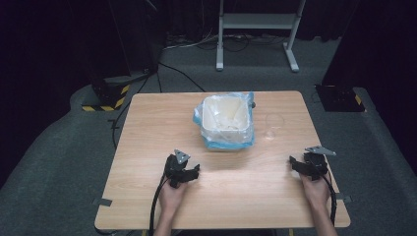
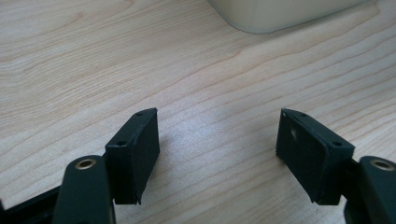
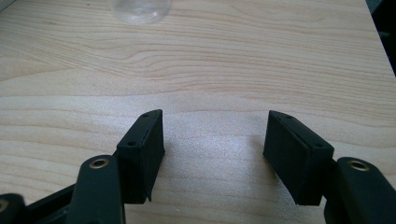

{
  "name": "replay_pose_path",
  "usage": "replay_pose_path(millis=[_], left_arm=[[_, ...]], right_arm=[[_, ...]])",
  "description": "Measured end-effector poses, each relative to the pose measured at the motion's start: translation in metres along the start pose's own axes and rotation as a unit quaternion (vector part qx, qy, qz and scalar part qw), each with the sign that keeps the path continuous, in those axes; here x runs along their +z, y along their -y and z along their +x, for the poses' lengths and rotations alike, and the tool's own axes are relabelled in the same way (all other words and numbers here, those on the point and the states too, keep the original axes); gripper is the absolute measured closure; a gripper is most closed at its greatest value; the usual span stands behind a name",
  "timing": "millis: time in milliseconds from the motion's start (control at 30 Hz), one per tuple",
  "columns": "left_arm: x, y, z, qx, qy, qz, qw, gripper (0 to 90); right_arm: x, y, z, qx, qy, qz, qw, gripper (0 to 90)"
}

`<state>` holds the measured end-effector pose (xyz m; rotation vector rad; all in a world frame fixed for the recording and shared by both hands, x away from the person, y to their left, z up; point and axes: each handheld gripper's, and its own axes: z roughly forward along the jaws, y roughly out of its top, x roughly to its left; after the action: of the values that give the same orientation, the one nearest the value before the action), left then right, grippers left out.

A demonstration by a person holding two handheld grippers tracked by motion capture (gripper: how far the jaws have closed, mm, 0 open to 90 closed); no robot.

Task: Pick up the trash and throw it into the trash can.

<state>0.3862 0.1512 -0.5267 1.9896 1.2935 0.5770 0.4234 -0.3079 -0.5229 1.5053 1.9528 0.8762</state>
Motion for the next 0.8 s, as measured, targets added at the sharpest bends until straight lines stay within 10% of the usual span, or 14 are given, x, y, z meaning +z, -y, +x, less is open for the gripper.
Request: replay_pose_path(millis=[800], left_arm=[[0.0000,-0.0001,0.0000,0.000,0.000,0.000,1.0000,29.8]], right_arm=[[-0.0006,0.0003,0.0016,-0.001,0.000,-0.001,1.0000,40.2]])
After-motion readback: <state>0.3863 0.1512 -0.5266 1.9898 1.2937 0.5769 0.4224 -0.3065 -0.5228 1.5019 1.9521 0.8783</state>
